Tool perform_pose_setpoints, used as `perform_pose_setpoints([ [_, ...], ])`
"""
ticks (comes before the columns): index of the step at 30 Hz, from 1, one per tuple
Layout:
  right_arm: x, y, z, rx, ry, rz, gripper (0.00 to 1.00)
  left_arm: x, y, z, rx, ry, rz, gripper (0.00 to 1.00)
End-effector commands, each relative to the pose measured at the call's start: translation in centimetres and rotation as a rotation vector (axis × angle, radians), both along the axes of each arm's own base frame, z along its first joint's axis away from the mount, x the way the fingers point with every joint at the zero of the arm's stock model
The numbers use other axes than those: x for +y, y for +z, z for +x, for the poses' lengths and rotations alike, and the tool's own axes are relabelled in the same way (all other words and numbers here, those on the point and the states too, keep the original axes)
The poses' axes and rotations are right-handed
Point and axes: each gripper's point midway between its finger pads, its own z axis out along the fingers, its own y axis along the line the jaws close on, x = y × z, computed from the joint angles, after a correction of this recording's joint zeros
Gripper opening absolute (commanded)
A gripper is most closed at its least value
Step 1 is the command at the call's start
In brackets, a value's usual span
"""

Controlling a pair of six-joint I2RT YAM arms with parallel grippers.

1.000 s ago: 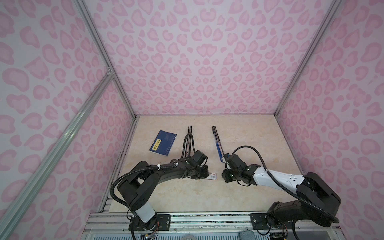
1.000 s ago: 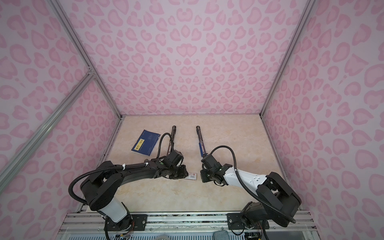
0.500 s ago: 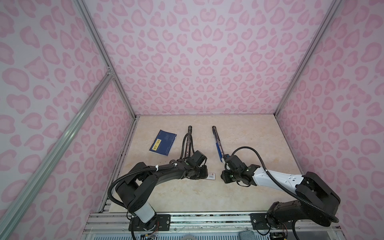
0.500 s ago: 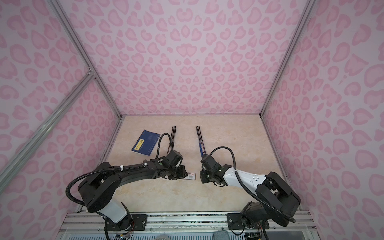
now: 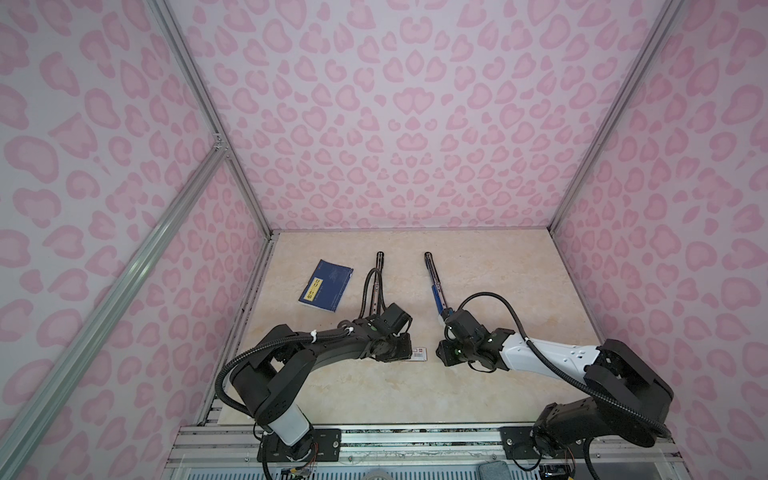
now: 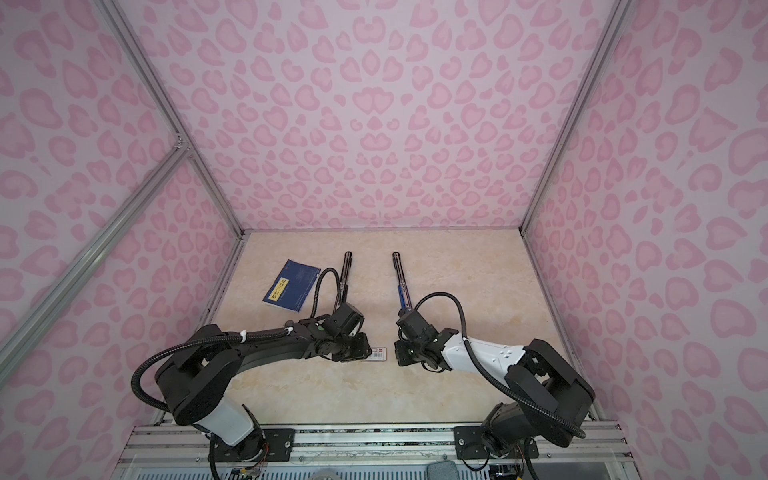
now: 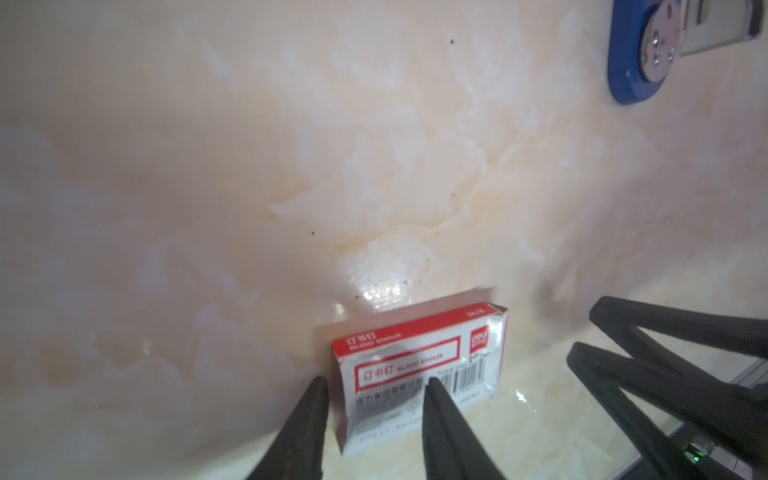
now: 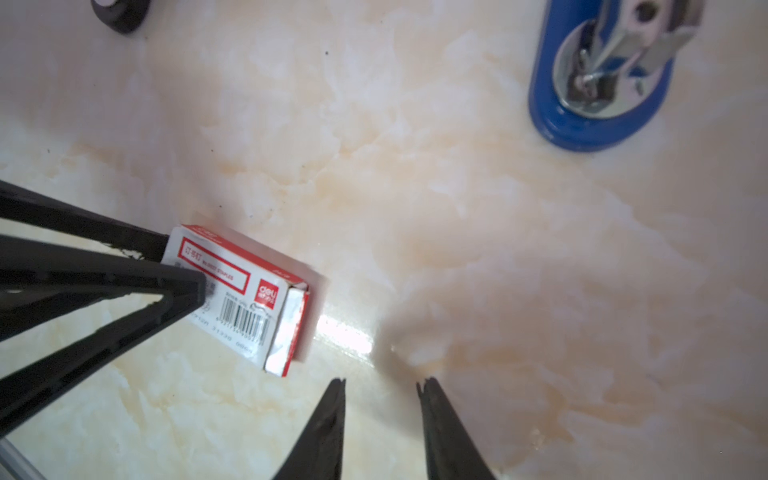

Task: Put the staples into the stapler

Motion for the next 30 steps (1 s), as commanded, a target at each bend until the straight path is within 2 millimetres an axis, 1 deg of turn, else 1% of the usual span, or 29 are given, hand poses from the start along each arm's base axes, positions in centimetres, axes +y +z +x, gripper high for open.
perform_pose_setpoints([
  [1, 0.5, 0.1, 0.1, -0.001, 0.002, 0.016, 0.34, 0.6, -0.1, 0.1, -0.005, 0.011, 0.021, 0.38],
  [4, 1.2, 0.3, 0.1, 0.003, 0.013, 0.05, 0.34, 0.7, -0.1, 0.2, -0.007, 0.016, 0.021, 0.29],
  [7, 1.9, 0.4, 0.2, 0.006, 0.019, 0.077, 0.37, 0.8, -0.3, 0.1, -0.006, 0.015, 0.022, 0.21],
  [9, 2.2, 0.4, 0.4, 0.007, 0.023, 0.088, 0.37, 0.8, -0.4, 0.0, -0.001, 0.012, 0.021, 0.15],
  [13, 2.7, 0.0, 0.5, 0.017, 0.03, 0.092, 0.37, 0.5, -0.4, -0.1, 0.005, 0.007, 0.005, 0.1],
  [22, 3.0, -1.0, 0.7, 0.035, 0.037, 0.08, 0.37, 0.3, -0.3, -0.2, 0.011, 0.006, -0.005, 0.03],
  [25, 2.3, -1.9, 0.6, 0.042, 0.026, 0.029, 0.35, 0.3, -0.1, -0.1, 0.009, 0.008, -0.006, 0.03],
  [30, -0.4, -3.3, 0.2, 0.047, 0.009, -0.108, 0.33, 0.5, -0.1, -0.2, 0.008, 0.01, -0.003, 0.03],
])
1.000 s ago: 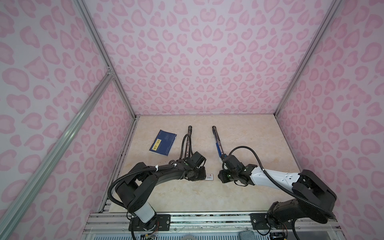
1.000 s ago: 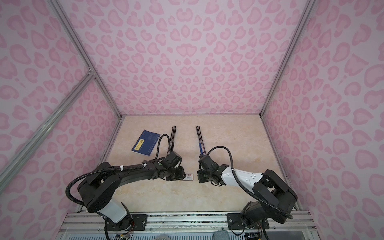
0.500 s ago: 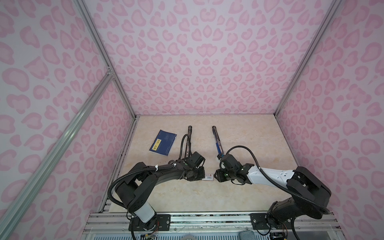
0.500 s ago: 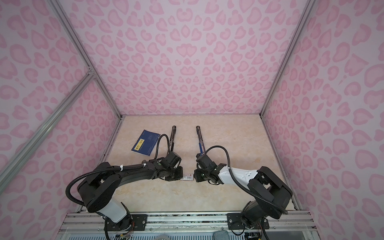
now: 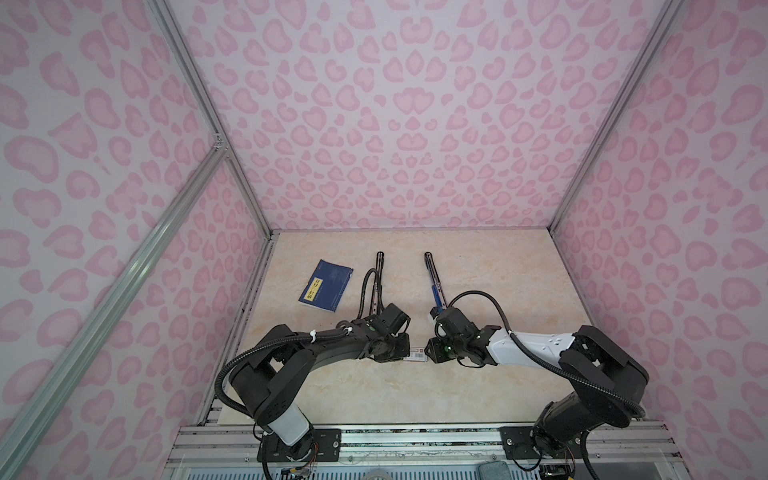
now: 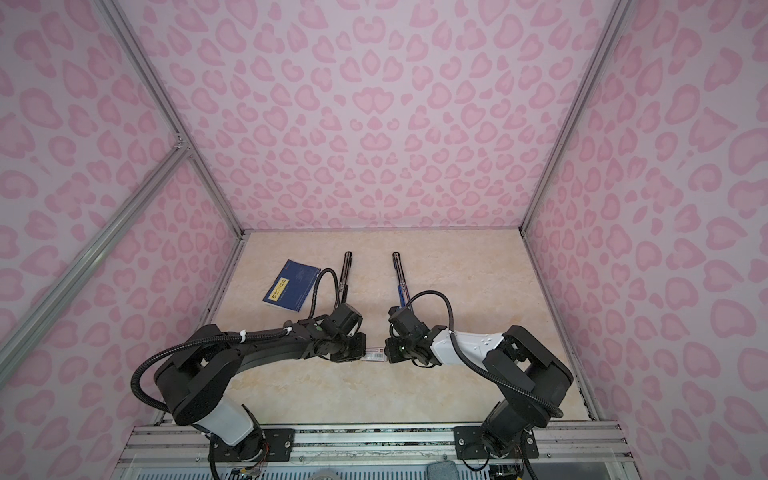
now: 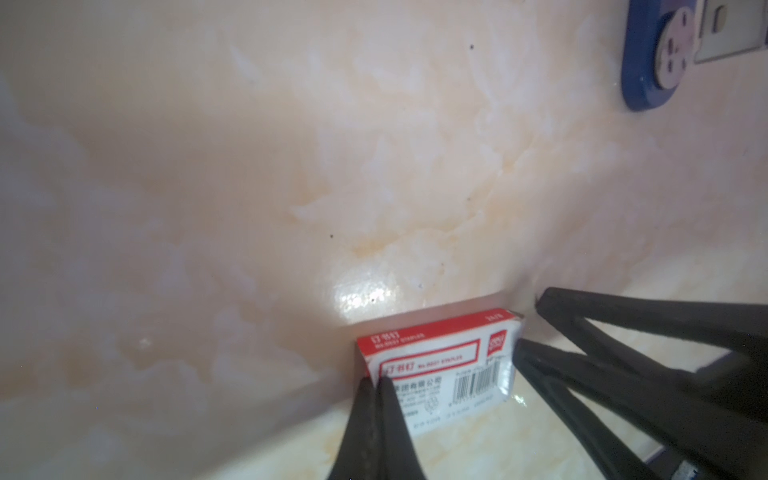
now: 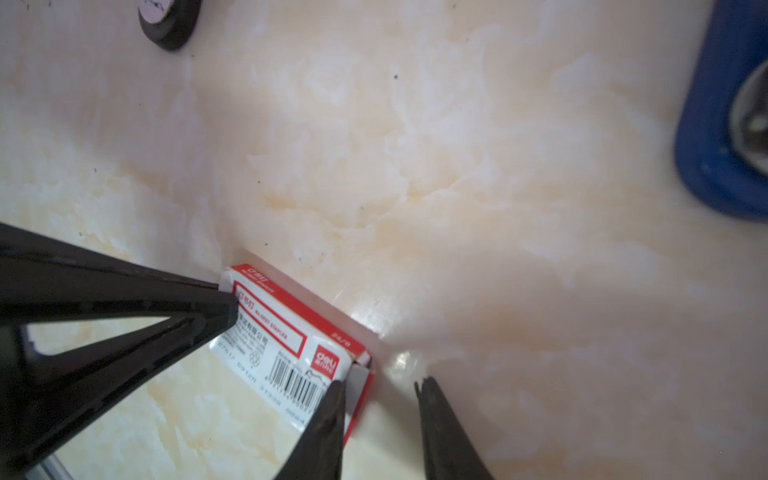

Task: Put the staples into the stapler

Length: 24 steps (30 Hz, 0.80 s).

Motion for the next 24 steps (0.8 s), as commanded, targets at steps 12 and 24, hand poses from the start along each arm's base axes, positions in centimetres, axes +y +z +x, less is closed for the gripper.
perform_pose_setpoints([
  [12, -4.5, -0.3, -0.9, -0.019, -0.019, -0.232, 0.34, -0.1, 0.3, 0.0, 0.004, 0.001, -0.007, 0.03],
  [24, 0.6, 1.9, -0.6, -0.013, 0.025, 0.023, 0.47, -0.4, 0.3, 0.1, 0.004, 0.005, -0.017, 0.13],
])
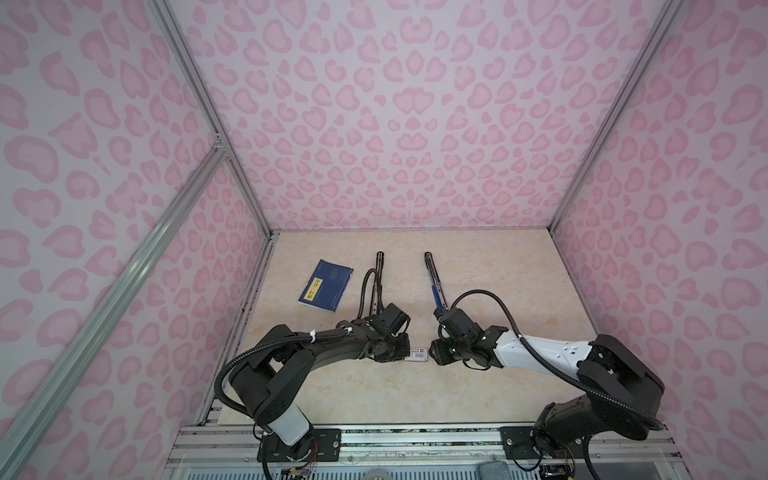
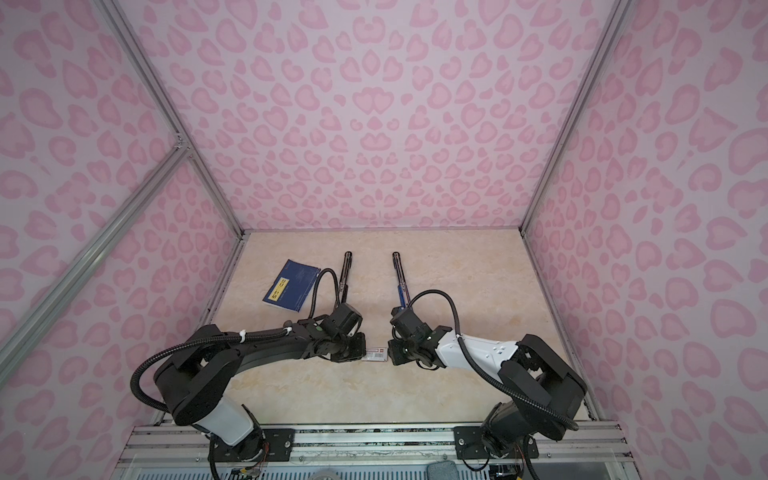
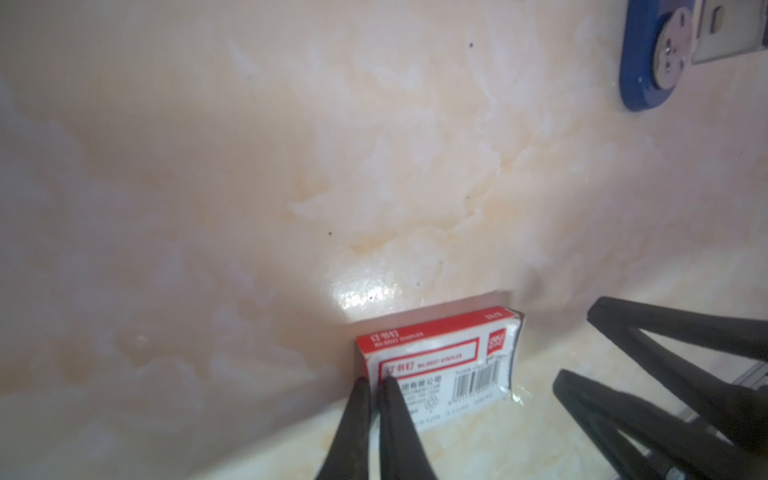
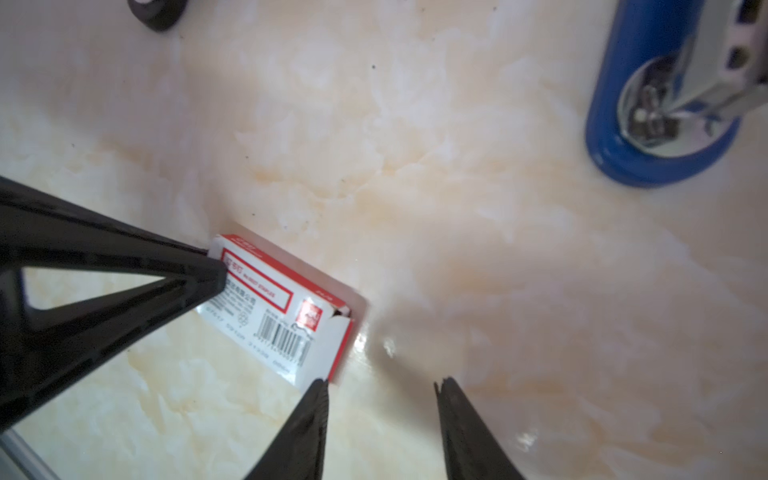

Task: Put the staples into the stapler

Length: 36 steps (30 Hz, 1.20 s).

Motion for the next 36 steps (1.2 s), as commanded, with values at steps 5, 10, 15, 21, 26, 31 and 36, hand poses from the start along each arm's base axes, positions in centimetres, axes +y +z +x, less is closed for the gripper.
perform_pose_setpoints([
  [5, 2.1, -0.4, 0.2, 0.016, 0.025, 0.045, 0.47, -0.2, 0.1, 0.0, 0.0, 0.004, -0.013, 0.13],
  [10, 1.7, -1.5, 0.3, 0.035, 0.011, 0.002, 0.45, -0.3, 0.3, 0.1, -0.005, 0.003, -0.018, 0.11],
  [15, 0.2, -2.0, 0.1, 0.038, -0.002, -0.069, 0.38, -0.2, 0.3, 0.1, -0.006, 0.002, -0.016, 0.09],
  [21, -1.5, -1.6, -0.1, 0.031, -0.029, -0.082, 0.3, -0.2, 0.0, 0.0, -0.002, 0.002, -0.013, 0.05],
  [26, -1.8, -1.0, 0.0, 0.019, -0.042, -0.067, 0.24, -0.3, 0.2, 0.0, -0.004, 0.001, -0.017, 0.05],
  [31, -0.9, 0.1, 0.3, 0.009, -0.034, -0.02, 0.3, -0.4, 0.4, 0.1, -0.008, -0.002, -0.022, 0.05],
  [36, 0.6, 0.7, 0.2, 0.006, -0.004, 0.031, 0.39, -0.4, 0.5, 0.2, -0.009, 0.0, -0.023, 0.06],
])
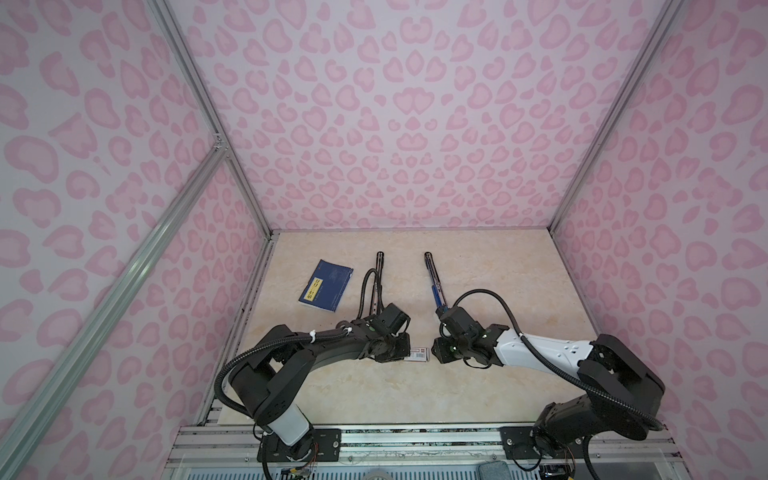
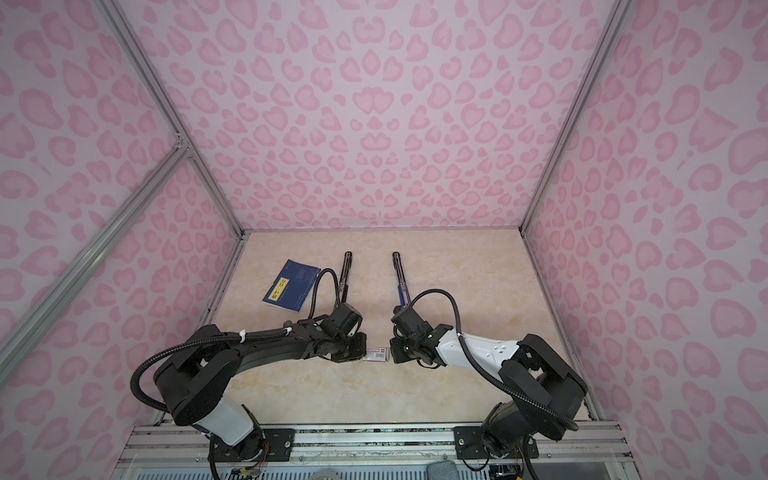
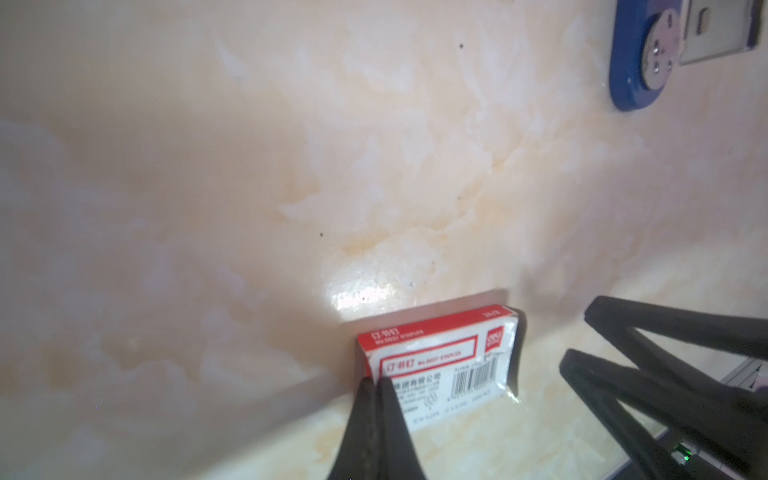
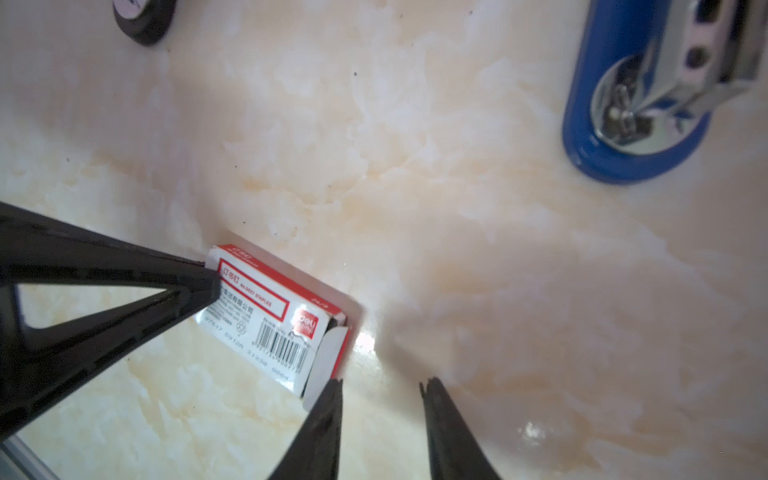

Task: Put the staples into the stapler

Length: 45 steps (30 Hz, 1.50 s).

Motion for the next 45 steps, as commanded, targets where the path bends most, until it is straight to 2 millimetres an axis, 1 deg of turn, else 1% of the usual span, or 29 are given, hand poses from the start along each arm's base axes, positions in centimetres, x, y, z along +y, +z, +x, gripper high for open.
perform_pose_setpoints([
  [1, 1.4, 0.4, -0.1, 0.002, 0.025, 0.044, 0.4, -0.2, 0.3, 0.1, -0.005, 0.005, -0.012, 0.06],
  [6, 2.4, -0.8, -0.2, 0.021, 0.046, 0.028, 0.4, -0.3, 0.4, 0.2, -0.006, 0.002, -0.015, 0.05],
  [11, 2.0, -1.6, -0.2, 0.029, 0.035, -0.01, 0.38, -0.2, 0.4, 0.2, -0.007, 0.005, -0.013, 0.03],
  [17, 1.0, -2.0, -0.5, 0.038, 0.029, -0.033, 0.26, -0.2, 0.4, 0.2, -0.009, 0.005, -0.008, 0.03],
  [19, 0.8, -2.1, -0.6, 0.038, 0.024, -0.032, 0.24, -0.2, 0.4, 0.2, -0.009, 0.005, -0.008, 0.03],
  [23, 0.6, -2.2, -0.5, 0.044, 0.019, -0.025, 0.17, -0.2, 0.5, 0.2, -0.007, 0.004, -0.01, 0.03],
  [26, 0.8, -2.2, -0.7, 0.046, 0.023, -0.015, 0.12, -0.3, 0.5, 0.1, -0.006, 0.0, -0.015, 0.08],
  [29, 0.8, -2.2, -0.7, 0.045, 0.022, -0.013, 0.1, -0.3, 0.8, 0.1, -0.009, 0.0, -0.02, 0.17],
  [34, 0.7, -2.1, -0.6, 0.044, 0.017, -0.011, 0.09, -0.1, 1.0, 0.0, -0.015, 0.002, -0.022, 0.22],
  [38, 0.8, -2.1, -0.7, 0.044, 0.015, -0.007, 0.1, -0.1, 1.0, -0.2, -0.011, 0.005, -0.03, 0.23],
  [40, 0.8, -2.0, -0.6, 0.042, 0.012, -0.007, 0.13, -0.1, 0.9, -0.3, -0.006, 0.006, -0.033, 0.23],
  [42, 0.8, -1.9, -0.5, 0.04, 0.008, -0.005, 0.21, -0.1, 0.9, -0.3, -0.005, 0.006, -0.037, 0.24],
  [45, 0.8, -1.7, -0.4, 0.036, 0.006, -0.003, 0.24, 0.0, 1.0, -0.4, -0.007, 0.007, -0.038, 0.24],
])
